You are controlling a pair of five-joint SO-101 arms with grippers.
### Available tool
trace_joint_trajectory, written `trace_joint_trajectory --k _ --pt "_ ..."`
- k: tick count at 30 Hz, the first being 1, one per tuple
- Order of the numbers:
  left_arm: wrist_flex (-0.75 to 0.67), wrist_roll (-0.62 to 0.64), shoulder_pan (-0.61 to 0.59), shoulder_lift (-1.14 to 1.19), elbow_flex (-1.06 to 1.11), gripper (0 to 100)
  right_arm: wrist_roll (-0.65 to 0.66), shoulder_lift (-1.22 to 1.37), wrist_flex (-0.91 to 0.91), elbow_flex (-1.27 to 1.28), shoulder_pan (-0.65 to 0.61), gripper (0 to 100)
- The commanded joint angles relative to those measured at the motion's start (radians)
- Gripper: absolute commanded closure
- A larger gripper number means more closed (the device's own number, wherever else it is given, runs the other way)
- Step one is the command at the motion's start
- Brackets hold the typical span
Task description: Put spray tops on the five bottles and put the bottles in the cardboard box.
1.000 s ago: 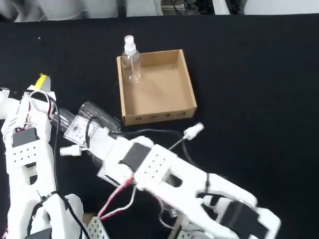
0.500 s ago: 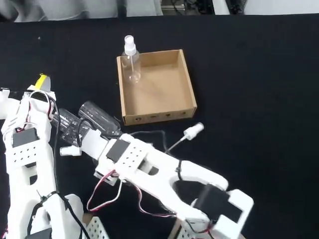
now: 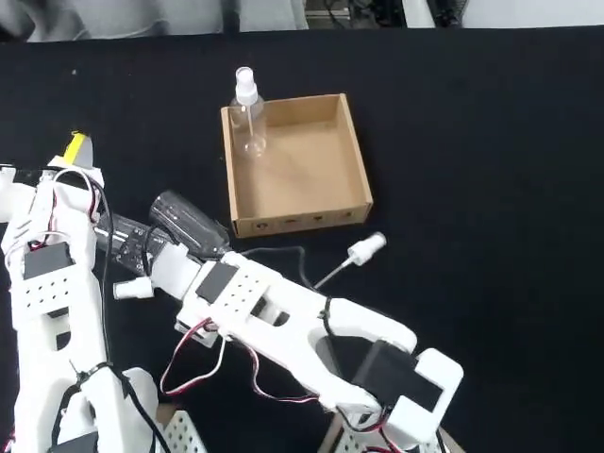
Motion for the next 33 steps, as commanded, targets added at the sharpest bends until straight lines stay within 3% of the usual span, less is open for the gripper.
trace_joint_trajectory --k 1,8,17,33 --pt "-0.018 0.002 -0.019 -0.026 -0.018 75 0.000 0.001 0.020 -0.065 -0.023 82.9" --pt "-0.021 0.002 -0.027 -0.026 -0.018 75 0.000 -0.010 0.034 -0.062 0.034 97.1" --pt "-0.021 0.002 -0.027 -0.026 -0.018 75 0.000 -0.148 0.173 -0.058 0.068 96.9" --pt "-0.023 0.002 -0.027 -0.026 -0.018 75 0.000 -0.374 0.423 -0.058 0.245 97.1"
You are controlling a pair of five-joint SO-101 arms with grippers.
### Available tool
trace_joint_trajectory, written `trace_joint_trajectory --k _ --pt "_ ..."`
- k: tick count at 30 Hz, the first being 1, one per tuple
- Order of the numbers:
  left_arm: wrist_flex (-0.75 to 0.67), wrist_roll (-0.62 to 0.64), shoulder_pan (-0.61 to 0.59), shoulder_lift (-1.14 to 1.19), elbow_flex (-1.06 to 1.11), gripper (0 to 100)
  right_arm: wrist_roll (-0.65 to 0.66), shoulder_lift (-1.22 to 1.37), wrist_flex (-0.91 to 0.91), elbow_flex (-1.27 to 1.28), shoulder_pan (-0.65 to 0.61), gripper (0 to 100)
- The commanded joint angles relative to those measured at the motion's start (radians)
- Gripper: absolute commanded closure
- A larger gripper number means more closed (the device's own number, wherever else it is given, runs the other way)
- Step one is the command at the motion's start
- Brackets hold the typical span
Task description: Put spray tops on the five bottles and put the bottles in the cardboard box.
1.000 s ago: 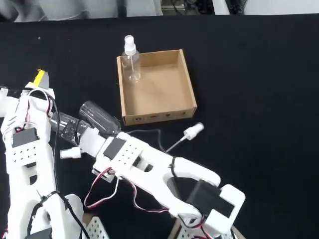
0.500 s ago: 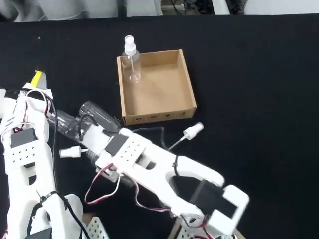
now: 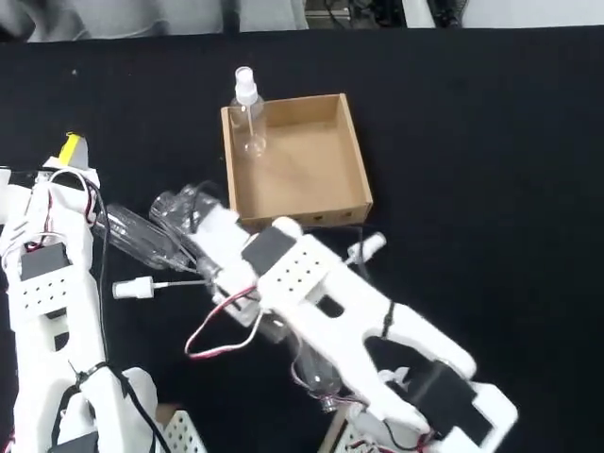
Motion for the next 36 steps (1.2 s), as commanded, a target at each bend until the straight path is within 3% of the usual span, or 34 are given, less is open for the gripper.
trace_joint_trajectory --k 1,6,12,21,36 --pt "-0.023 0.002 -0.010 -0.026 -0.018 75 0.000 -0.097 0.054 -0.025 0.069 97.0" --pt "-0.023 0.002 -0.010 -0.026 -0.018 75 0.000 -0.137 0.117 -0.025 0.147 97.1" --pt "-0.018 0.002 -0.010 -0.026 -0.016 75 0.118 -0.205 0.172 -0.025 0.224 97.2" --pt "-0.018 -0.002 -0.007 -0.026 -0.016 75 0.169 -0.291 0.364 -0.008 0.430 97.2" --pt "-0.025 -0.002 -0.002 -0.026 -0.004 75 0.493 -0.456 0.295 0.277 0.787 96.9"
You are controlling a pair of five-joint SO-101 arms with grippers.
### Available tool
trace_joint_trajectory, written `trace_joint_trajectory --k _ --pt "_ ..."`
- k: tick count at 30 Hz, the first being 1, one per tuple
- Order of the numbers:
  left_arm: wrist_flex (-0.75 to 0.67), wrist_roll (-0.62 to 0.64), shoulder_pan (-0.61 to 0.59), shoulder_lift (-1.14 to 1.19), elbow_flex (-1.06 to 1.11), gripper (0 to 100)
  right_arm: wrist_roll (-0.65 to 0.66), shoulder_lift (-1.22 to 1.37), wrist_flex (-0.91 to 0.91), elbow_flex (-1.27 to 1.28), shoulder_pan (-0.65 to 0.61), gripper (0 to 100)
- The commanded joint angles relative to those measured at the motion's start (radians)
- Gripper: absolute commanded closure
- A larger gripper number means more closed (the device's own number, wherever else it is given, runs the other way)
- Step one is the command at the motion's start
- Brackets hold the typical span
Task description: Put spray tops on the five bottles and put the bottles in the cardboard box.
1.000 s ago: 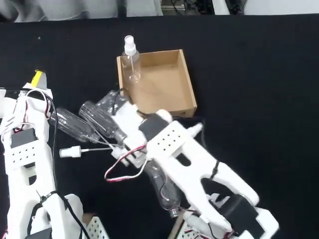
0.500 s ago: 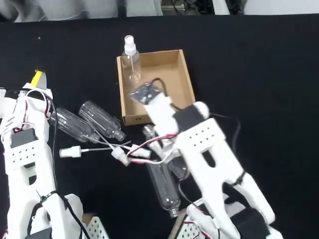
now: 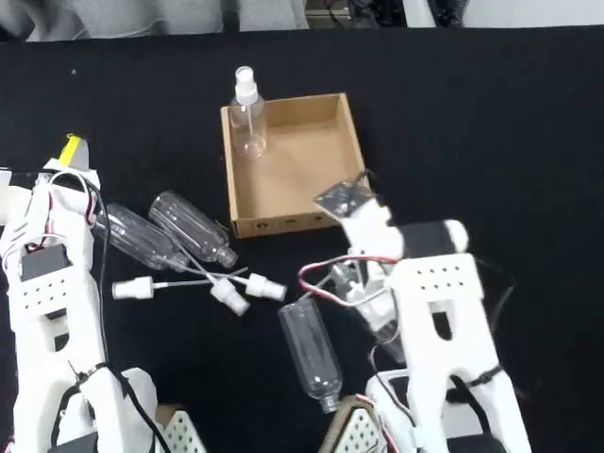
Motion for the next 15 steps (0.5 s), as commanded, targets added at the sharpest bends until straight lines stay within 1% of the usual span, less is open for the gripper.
trace_joint_trajectory --k 1,4,7,12,15 --pt "-0.021 -0.002 -0.002 -0.026 -0.015 75 0.069 -0.050 -0.021 0.004 0.100 96.9" --pt "-0.021 -0.003 -0.002 -0.026 -0.015 75 0.118 -0.048 -0.063 0.025 0.166 96.9" --pt "-0.021 -0.003 -0.002 -0.026 -0.015 75 0.158 -0.048 -0.149 0.084 0.206 96.9" --pt "-0.021 -0.003 -0.002 -0.026 -0.015 75 0.163 -0.048 -0.321 0.206 0.206 96.9" --pt "-0.021 -0.003 -0.002 -0.026 -0.016 75 0.166 -0.048 -0.390 0.246 0.206 96.9"
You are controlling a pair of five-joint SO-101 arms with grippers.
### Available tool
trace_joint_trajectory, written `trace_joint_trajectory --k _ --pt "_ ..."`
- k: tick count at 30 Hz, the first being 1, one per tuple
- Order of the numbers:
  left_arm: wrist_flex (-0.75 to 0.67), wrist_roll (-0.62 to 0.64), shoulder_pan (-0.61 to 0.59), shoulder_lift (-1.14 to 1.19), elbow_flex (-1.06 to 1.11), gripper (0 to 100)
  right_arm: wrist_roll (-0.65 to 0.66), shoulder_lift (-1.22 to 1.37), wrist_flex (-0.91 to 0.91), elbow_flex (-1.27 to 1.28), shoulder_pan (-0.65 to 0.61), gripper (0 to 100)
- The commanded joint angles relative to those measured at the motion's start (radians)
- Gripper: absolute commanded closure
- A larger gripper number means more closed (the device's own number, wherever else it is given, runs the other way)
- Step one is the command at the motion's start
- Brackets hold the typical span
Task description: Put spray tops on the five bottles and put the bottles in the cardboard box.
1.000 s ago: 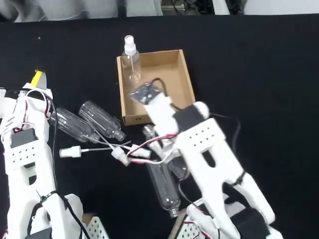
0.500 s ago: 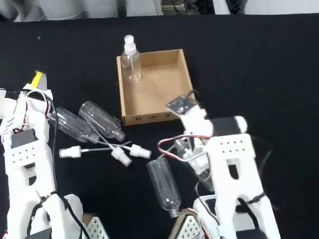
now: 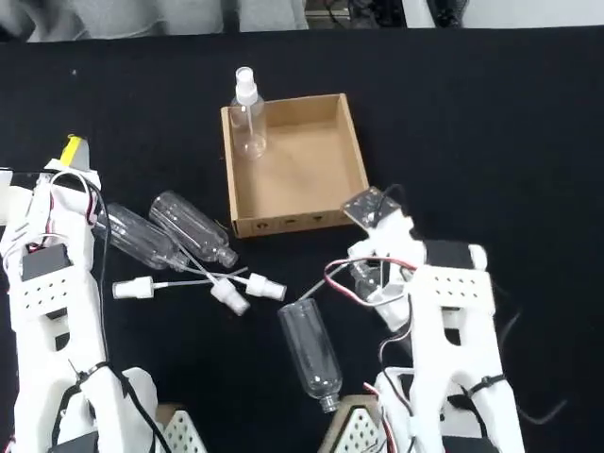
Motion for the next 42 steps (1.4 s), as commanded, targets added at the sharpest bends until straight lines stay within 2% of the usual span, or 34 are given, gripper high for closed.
trace_joint_trajectory --k 1,5,10,16,22,30,42 --pt "-0.021 -0.003 -0.002 -0.026 -0.016 75 0.012 -0.039 -0.084 0.019 0.025 96.9" --pt "-0.021 -0.003 -0.002 -0.026 -0.016 75 0.008 -0.038 -0.091 0.021 0.025 94.9" --pt "-0.021 -0.003 -0.002 -0.026 -0.016 75 0.006 -0.038 -0.086 0.024 0.025 82.2" --pt "-0.021 -0.003 -0.002 -0.026 -0.016 75 0.006 -0.038 -0.086 0.015 0.021 82.1" --pt "-0.021 -0.003 -0.004 -0.026 -0.016 75 0.005 -0.038 -0.084 0.015 -0.048 78.0" --pt "-0.021 -0.003 -0.004 -0.026 -0.016 75 -0.083 -0.038 -0.084 0.024 -0.123 74.1" --pt "-0.023 -0.005 -0.004 -0.026 -0.016 75 -0.130 -0.036 -0.075 0.016 -0.126 74.4"
